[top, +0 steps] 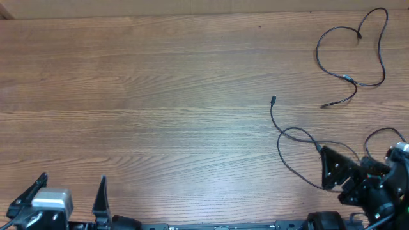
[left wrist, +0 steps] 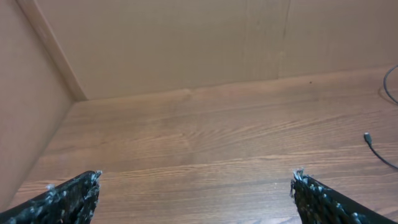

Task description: Untangle cables

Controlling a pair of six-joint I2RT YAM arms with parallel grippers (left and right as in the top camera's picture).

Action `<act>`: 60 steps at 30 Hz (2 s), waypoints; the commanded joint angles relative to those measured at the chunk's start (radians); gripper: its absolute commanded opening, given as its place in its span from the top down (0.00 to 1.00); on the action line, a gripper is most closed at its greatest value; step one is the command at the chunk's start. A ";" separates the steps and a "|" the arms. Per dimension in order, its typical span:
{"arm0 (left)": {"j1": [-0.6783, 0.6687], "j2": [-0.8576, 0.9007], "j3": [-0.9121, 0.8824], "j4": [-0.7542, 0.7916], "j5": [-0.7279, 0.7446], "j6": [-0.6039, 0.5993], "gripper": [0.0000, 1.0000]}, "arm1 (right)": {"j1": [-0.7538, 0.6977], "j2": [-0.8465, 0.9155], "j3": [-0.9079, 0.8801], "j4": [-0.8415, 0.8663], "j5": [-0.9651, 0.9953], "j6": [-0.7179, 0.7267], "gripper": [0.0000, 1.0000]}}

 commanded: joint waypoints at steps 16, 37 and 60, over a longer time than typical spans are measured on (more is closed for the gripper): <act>0.006 -0.005 -0.171 -0.211 -0.013 0.018 0.00 | -0.002 0.006 0.000 0.292 0.055 -0.090 0.00; 0.006 -0.001 -0.324 -0.015 0.213 -0.076 0.00 | -0.002 0.005 -0.001 0.269 0.021 -0.089 0.00; 0.006 -0.001 -0.324 -0.016 0.213 -0.076 0.00 | -0.002 0.006 -0.001 0.078 0.030 -0.086 0.00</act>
